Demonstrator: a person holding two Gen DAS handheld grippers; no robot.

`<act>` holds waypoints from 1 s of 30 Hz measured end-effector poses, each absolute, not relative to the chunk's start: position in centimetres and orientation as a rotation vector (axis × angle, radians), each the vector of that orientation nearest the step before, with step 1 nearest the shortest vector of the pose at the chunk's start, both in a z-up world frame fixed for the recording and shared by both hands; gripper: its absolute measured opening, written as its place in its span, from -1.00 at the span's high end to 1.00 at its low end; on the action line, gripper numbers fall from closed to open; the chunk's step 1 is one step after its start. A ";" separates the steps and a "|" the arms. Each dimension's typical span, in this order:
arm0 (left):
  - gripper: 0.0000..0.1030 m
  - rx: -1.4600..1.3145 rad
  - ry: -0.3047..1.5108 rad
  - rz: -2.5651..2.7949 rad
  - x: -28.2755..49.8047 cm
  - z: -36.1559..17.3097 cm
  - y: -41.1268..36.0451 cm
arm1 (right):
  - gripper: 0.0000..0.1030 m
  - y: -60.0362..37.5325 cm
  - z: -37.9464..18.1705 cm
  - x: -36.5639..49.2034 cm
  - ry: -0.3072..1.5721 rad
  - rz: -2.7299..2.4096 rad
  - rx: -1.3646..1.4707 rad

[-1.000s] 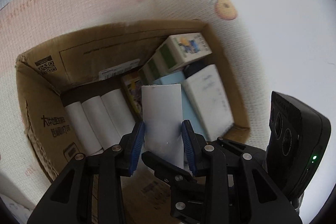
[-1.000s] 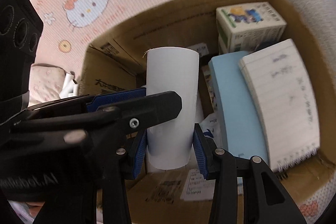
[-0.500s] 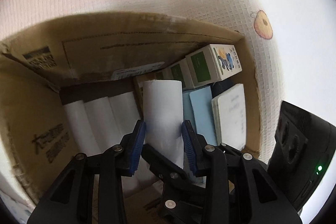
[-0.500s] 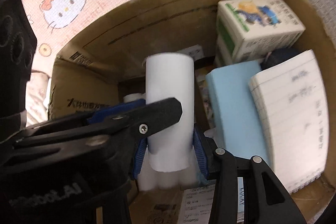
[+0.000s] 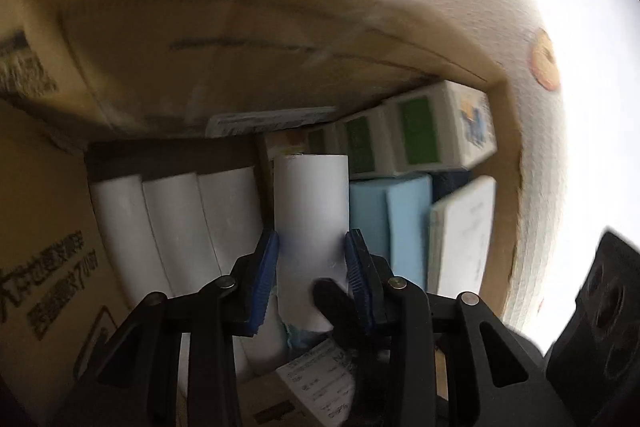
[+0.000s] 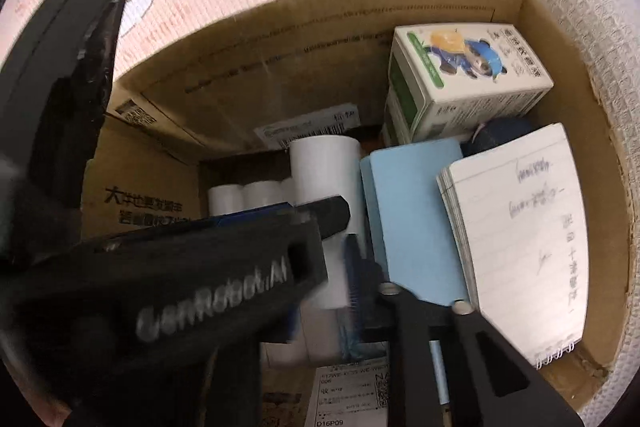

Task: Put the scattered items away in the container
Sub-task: 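Lower the tube beside the standing tubes and open the right gripper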

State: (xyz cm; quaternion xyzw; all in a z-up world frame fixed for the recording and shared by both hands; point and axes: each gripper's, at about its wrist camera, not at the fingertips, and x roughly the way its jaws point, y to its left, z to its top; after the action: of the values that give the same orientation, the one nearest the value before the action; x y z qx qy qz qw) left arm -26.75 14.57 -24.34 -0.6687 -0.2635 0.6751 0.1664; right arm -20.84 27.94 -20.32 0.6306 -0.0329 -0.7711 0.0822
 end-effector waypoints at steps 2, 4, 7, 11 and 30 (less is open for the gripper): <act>0.33 -1.884 -0.808 1.932 -27.0 -24.8 14.3 | 0.77 27.9 -20.5 -20.6 -0.108 -2.278 1.889; 0.54 -1.883 -0.819 1.948 -27.2 -24.9 14.4 | 0.77 27.8 -20.6 -20.3 -0.082 -2.270 1.892; 0.54 -1.891 -0.812 1.953 -27.5 -25.2 14.5 | 0.77 28.3 -21.1 -20.6 -0.098 -2.276 1.940; 0.54 -1.898 -0.801 1.929 -27.4 -25.2 14.2 | 0.79 29.0 -22.1 -20.8 -0.107 -2.288 1.996; 0.56 -1.709 -0.502 2.061 -25.9 -17.8 13.5 | 0.78 29.9 -19.9 -18.3 -0.110 -2.381 1.905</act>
State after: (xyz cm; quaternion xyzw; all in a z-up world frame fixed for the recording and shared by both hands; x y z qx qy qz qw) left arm -25.92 13.46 -17.81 -0.6138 -0.1804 0.7402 0.2070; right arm -18.27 29.88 -19.87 0.6237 -0.0362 -0.7796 0.0450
